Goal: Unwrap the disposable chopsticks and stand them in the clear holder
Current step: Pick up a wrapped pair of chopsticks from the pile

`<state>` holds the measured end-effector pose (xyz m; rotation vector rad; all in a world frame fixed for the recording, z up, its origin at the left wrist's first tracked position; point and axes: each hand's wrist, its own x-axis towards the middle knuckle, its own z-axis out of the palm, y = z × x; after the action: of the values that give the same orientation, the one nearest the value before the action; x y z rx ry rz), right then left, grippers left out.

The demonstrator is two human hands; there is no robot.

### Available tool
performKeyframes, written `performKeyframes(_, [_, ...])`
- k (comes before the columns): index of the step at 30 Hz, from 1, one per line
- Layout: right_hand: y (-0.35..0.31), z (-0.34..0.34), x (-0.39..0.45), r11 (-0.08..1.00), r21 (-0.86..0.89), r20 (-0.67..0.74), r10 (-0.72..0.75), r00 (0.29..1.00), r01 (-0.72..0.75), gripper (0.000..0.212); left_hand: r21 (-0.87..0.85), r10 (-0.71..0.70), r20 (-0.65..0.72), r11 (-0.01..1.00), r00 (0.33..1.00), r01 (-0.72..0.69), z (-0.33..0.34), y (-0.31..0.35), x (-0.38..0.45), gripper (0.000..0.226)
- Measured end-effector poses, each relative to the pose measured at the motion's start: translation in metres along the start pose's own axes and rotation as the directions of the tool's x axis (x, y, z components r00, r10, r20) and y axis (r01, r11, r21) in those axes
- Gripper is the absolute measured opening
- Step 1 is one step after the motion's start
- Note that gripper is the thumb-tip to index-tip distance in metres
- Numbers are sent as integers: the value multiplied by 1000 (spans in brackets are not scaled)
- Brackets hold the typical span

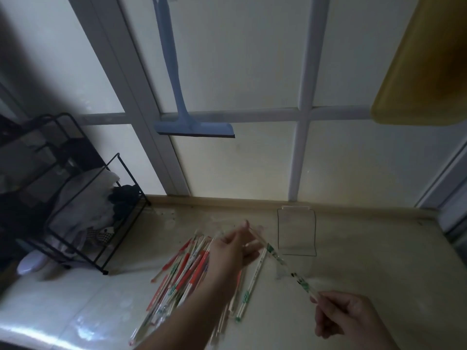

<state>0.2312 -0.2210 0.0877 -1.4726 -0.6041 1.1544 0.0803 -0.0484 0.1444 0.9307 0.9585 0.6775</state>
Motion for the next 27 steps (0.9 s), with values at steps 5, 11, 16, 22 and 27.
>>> performKeyframes(5, [-3, -2, 1, 999, -37, 23, 17, 1000, -16, 86, 16, 9, -32, 1000, 999, -9, -14, 13, 15, 19])
performKeyframes(11, [-6, -8, -5, 999, -33, 57, 9, 998, -7, 87, -221, -1, -195, 974, 981, -43, -29, 33, 37, 19])
performKeyframes(16, [-8, -13, -9, 996, -87, 81, 42, 996, -35, 90, -385, -40, -260, 921, 965, -66, -41, 36, 52, 20])
performKeyframes(22, [-18, -22, -9, 967, -248, 29, 71, 997, -62, 98, -337, -1, -318, 935, 948, -112, -42, 37, 49, 14])
performKeyframes(27, [-50, 15, 13, 902, -431, 140, 33, 990, 30, 74, -240, 71, -299, 960, 952, -146, -20, 27, 39, 13])
